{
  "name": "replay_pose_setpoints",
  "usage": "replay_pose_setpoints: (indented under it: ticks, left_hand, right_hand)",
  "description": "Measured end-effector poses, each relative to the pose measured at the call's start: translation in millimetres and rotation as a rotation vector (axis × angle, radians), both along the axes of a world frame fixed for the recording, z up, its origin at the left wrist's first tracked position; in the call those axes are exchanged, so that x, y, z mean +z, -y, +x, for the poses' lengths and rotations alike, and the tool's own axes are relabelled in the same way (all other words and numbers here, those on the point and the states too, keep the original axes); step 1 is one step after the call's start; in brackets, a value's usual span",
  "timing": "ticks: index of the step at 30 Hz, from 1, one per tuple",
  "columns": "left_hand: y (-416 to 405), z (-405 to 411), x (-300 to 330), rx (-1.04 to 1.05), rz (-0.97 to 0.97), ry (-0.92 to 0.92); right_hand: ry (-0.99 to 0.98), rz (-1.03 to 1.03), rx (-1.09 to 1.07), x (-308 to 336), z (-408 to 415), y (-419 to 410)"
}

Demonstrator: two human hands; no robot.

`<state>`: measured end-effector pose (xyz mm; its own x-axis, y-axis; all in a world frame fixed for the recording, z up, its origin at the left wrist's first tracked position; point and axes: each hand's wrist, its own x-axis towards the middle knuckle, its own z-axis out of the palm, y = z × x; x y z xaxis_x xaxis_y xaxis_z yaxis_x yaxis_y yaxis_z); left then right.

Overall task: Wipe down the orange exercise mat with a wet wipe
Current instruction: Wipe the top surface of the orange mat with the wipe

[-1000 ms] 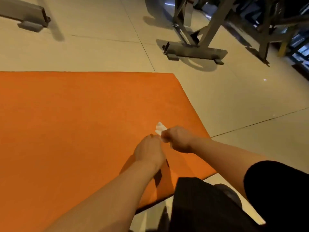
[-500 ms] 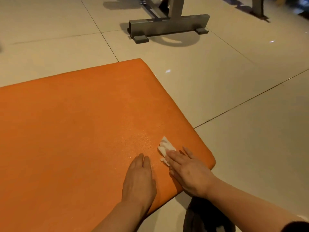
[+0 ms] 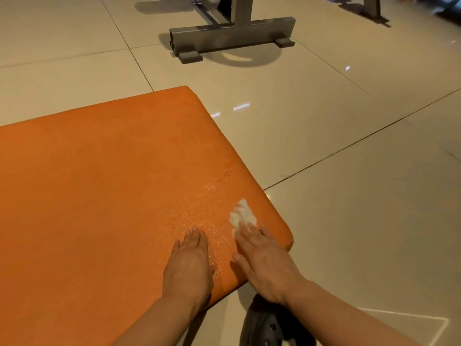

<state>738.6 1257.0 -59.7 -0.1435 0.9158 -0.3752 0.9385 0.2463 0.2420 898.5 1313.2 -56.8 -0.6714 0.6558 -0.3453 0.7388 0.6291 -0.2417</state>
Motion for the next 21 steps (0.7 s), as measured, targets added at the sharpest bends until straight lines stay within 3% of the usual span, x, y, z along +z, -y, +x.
replay_pose_setpoints:
  ticks: [3,5,9,11,15,19,21]
  left_hand:
    - [-2.4,0.5,0.9,-0.008,0.007,0.007]
    - [-1.5,-1.2,0.6,-0.022,0.004,0.007]
    - [0.6,-10.9,0.1,-0.056,0.017,-0.007]
    - [-3.0,-16.7,3.0,-0.056,0.062,-0.011]
    - [-9.2,-31.6,0.8,-0.005,0.114,0.041]
    - [-9.0,-51.9,-7.0,0.017,0.028,0.049]
    - [-8.6,-60.4,-10.1,0.016,-0.011,0.053]
  right_hand:
    - [-0.016,-0.131,0.145,1.9,-17.2,14.3]
    - [0.0,-0.101,0.184,-1.6,-7.5,1.8]
    - [0.041,0.078,0.003,-6.6,8.3,-16.1]
    - [0.009,0.025,-0.009,-6.7,-4.1,-6.5]
    - [0.001,-0.055,0.199,-6.4,-23.9,-17.8]
    - [0.104,0.063,0.006,-9.5,-28.2,-60.0]
    - [0.08,0.044,0.011,-9.0,-38.5,-51.5]
